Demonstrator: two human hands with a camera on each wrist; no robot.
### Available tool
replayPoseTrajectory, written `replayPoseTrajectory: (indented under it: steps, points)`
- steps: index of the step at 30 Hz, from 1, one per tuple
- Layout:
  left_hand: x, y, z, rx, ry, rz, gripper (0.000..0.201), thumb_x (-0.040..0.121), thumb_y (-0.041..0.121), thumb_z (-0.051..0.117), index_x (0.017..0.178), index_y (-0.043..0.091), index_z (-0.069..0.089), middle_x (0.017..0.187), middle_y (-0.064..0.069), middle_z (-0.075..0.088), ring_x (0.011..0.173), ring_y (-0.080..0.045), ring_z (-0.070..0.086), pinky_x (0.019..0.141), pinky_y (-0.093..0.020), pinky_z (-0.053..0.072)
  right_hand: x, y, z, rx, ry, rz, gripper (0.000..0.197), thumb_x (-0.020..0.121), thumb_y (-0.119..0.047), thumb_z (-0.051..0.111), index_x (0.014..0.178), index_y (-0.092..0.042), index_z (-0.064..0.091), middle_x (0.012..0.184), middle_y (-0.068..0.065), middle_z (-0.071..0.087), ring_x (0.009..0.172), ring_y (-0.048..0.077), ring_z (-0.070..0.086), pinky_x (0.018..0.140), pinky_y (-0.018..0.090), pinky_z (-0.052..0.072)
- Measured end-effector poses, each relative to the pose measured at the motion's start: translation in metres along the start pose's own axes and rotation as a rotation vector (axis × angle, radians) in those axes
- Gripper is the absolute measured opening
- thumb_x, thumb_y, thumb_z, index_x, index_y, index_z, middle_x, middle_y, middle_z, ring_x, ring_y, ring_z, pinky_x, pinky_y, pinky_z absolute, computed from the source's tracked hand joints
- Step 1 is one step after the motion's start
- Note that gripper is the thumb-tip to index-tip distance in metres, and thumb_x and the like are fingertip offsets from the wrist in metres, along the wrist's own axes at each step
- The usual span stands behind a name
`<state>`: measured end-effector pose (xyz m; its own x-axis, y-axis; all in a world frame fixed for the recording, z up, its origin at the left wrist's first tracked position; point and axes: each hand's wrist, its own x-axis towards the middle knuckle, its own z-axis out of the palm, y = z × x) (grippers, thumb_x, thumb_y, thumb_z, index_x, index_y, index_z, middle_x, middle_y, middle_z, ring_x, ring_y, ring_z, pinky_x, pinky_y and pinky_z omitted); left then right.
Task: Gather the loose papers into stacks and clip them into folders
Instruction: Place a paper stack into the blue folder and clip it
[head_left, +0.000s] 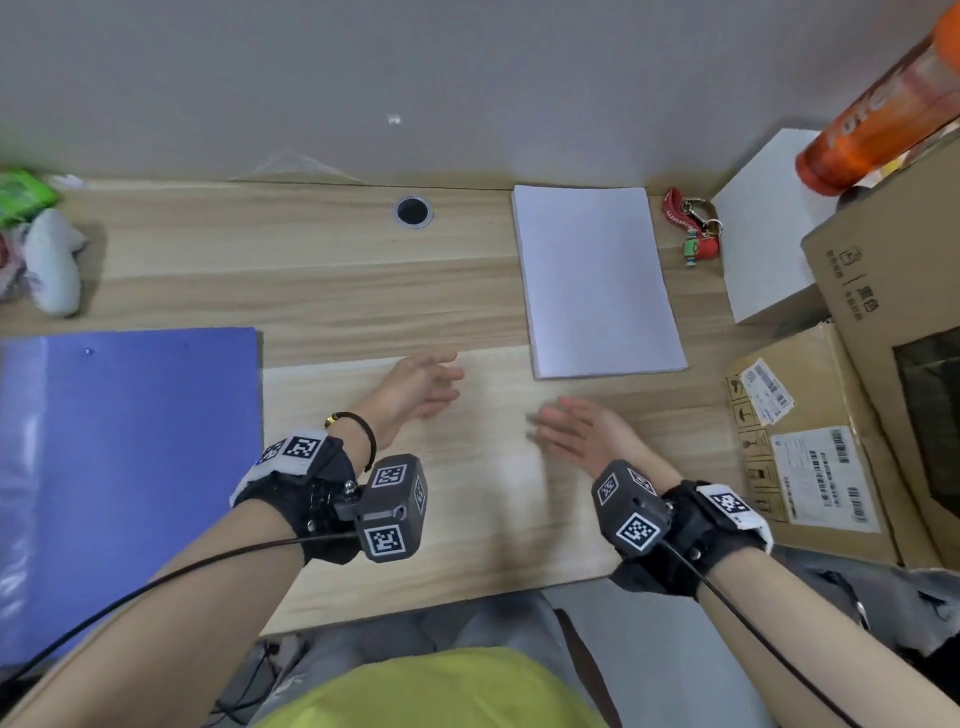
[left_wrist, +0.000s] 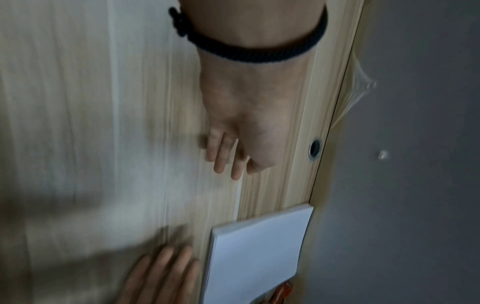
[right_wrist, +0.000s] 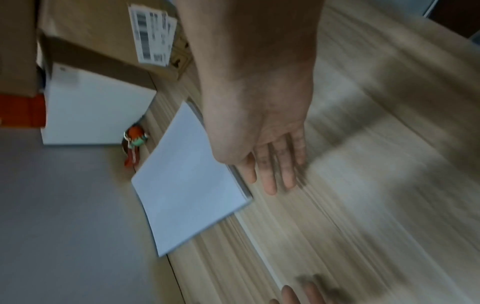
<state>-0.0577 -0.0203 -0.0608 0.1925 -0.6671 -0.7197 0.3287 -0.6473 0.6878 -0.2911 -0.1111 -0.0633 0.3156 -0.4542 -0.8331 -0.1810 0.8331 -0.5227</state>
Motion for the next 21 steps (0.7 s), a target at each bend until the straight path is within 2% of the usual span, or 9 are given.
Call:
replayPoseTrajectory:
  steps: [2, 4, 8, 10, 13, 15, 17, 18, 21]
  points:
    - [-0.017, -0.012, -0.033, -0.006, 0.112, 0.017, 0.031, 0.1, 0.014, 0.04, 0.126, 0.02, 0.056, 0.12, -0.004, 0.064, 0.099, -0.021, 0.065, 0.09, -0.032, 0.051, -0.001, 0.004, 0.029, -0.057, -0.013, -0.007, 0.016, 0.099, -0.012, 0.04, 0.106, -0.015, 0.054, 0.104, 0.008, 0.068, 0.092, 0.028, 0.066, 0.088, 0.038, 0.05]
    - [-0.033, -0.026, -0.068, -0.032, 0.229, 0.034, 0.031, 0.099, 0.01, 0.039, 0.123, 0.018, 0.057, 0.115, -0.006, 0.065, 0.089, -0.02, 0.063, 0.082, -0.029, 0.051, -0.002, 0.009, 0.059, -0.116, -0.052, 0.006, 0.014, 0.099, -0.013, 0.042, 0.104, -0.015, 0.055, 0.107, 0.009, 0.067, 0.092, 0.028, 0.064, 0.086, 0.039, 0.052]
    - [-0.065, -0.058, -0.14, -0.064, 0.447, 0.074, 0.027, 0.097, 0.01, 0.048, 0.122, 0.013, 0.058, 0.103, -0.006, 0.062, 0.077, -0.016, 0.055, 0.068, -0.024, 0.047, -0.003, 0.026, 0.119, -0.24, -0.131, 0.043, 0.017, 0.097, -0.013, 0.046, 0.112, -0.012, 0.054, 0.112, 0.011, 0.064, 0.096, 0.031, 0.06, 0.088, 0.04, 0.051]
    - [-0.082, -0.076, -0.172, -0.043, 0.571, 0.099, 0.024, 0.096, 0.008, 0.05, 0.116, 0.017, 0.059, 0.107, -0.006, 0.059, 0.076, -0.013, 0.053, 0.068, -0.023, 0.046, -0.004, 0.035, 0.148, -0.318, -0.162, 0.063, 0.018, 0.096, -0.011, 0.046, 0.112, -0.013, 0.053, 0.11, 0.009, 0.064, 0.093, 0.028, 0.06, 0.079, 0.036, 0.053]
    - [-0.108, -0.1, -0.207, 0.021, 0.729, 0.133, 0.035, 0.091, -0.001, 0.046, 0.112, 0.024, 0.061, 0.12, -0.004, 0.06, 0.092, -0.014, 0.056, 0.075, -0.024, 0.044, -0.004, 0.05, 0.184, -0.432, -0.196, 0.083, 0.022, 0.094, -0.01, 0.048, 0.115, -0.013, 0.054, 0.09, 0.002, 0.06, 0.076, 0.02, 0.063, 0.069, 0.03, 0.051]
    - [-0.124, -0.109, -0.226, 0.109, 0.842, 0.136, 0.04, 0.087, -0.001, 0.05, 0.117, 0.02, 0.064, 0.125, -0.002, 0.06, 0.111, -0.017, 0.054, 0.09, -0.027, 0.044, -0.002, 0.062, 0.205, -0.495, -0.209, 0.09, 0.022, 0.095, -0.014, 0.047, 0.116, -0.013, 0.053, 0.079, -0.001, 0.054, 0.066, 0.017, 0.062, 0.068, 0.027, 0.05]
    - [-0.135, -0.115, -0.24, 0.271, 0.979, 0.103, 0.045, 0.082, 0.004, 0.057, 0.124, 0.02, 0.062, 0.133, -0.004, 0.056, 0.129, -0.024, 0.045, 0.109, -0.036, 0.033, -0.003, 0.072, 0.222, -0.534, -0.24, 0.103, 0.015, 0.097, -0.017, 0.046, 0.111, -0.016, 0.052, 0.078, -0.002, 0.054, 0.07, 0.018, 0.06, 0.069, 0.028, 0.049]
    - [-0.14, -0.118, -0.245, 0.317, 1.041, 0.063, 0.051, 0.08, 0.007, 0.059, 0.129, 0.021, 0.059, 0.139, -0.005, 0.05, 0.135, -0.026, 0.037, 0.114, -0.037, 0.025, -0.004, 0.077, 0.229, -0.542, -0.253, 0.113, 0.012, 0.098, -0.017, 0.045, 0.108, -0.017, 0.051, 0.078, -0.002, 0.054, 0.074, 0.018, 0.059, 0.07, 0.028, 0.049]
    - [-0.153, -0.128, -0.257, 0.215, 1.104, -0.066, 0.07, 0.078, 0.016, 0.065, 0.143, 0.026, 0.04, 0.153, -0.008, 0.028, 0.143, -0.032, 0.021, 0.116, -0.045, 0.022, -0.006, 0.088, 0.245, -0.537, -0.285, 0.161, 0.012, 0.099, -0.015, 0.04, 0.096, -0.021, 0.05, 0.074, -0.003, 0.049, 0.071, 0.016, 0.054, 0.068, 0.026, 0.046]
